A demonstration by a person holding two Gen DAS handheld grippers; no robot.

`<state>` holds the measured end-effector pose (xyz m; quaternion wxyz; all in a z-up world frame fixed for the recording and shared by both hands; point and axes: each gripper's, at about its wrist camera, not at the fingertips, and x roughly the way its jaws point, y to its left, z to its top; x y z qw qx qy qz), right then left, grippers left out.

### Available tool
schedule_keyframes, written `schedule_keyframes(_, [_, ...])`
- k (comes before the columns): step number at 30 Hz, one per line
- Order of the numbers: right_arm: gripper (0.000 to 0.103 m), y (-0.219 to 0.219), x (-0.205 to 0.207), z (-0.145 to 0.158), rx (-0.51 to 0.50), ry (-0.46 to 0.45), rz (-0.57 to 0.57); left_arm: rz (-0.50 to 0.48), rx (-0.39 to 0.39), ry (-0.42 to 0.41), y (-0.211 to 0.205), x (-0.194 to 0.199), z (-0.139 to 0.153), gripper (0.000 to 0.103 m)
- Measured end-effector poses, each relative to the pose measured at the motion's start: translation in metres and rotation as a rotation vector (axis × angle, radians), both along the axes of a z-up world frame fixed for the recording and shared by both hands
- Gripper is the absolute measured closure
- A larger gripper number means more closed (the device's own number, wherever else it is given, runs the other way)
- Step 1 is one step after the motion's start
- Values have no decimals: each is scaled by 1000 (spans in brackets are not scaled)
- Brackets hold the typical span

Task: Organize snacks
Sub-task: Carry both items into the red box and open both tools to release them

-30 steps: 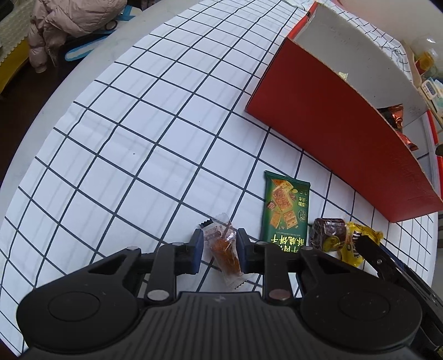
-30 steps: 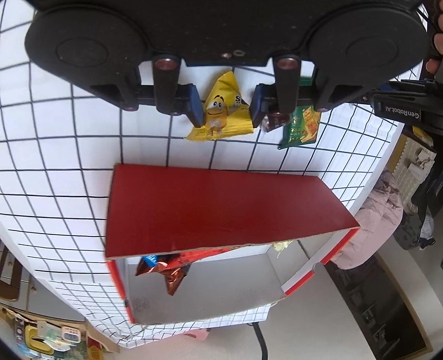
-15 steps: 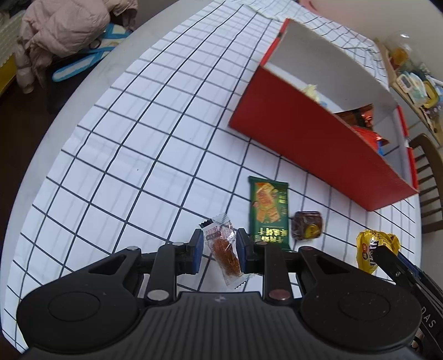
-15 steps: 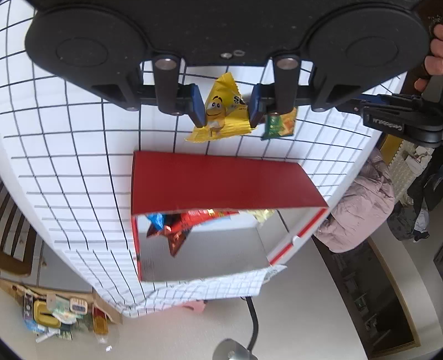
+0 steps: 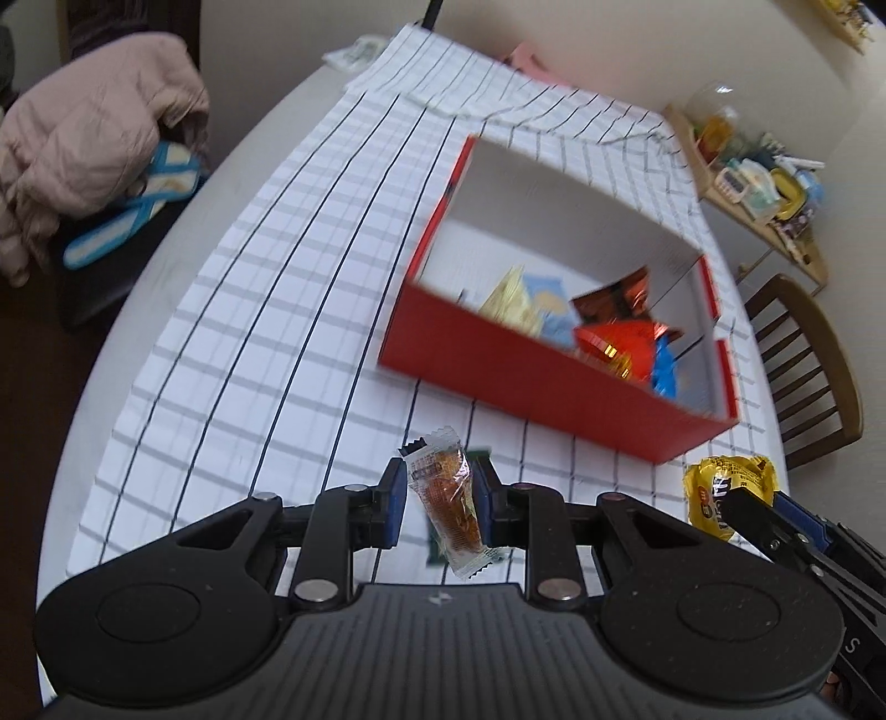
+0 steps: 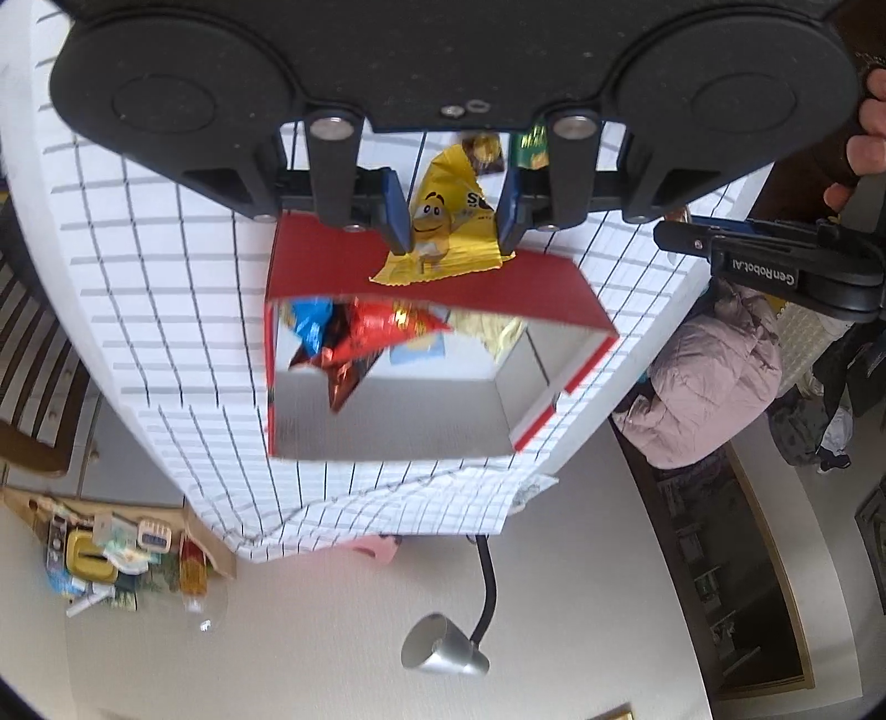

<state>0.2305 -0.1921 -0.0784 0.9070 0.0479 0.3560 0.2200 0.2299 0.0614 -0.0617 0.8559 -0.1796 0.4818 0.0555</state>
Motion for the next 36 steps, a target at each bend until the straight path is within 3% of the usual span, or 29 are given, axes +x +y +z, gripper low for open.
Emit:
schedule_keyframes(9, [71,-1,33,24,3,-45,-18,-27,41,-68,-4,34,31,79])
schedule_keyframes(19, [71,10,81,26,-18,-49,-16,-68,113,-106,-13,86,45,78])
schedule_keyframes(25, [71,19,111,17,-38,-31,1,-67,153,-99,-15,115,38,78])
schedule_keyframes(36, [71,43,161,-19,-85,59,40,-96,184,-24,-21,161,-1,78])
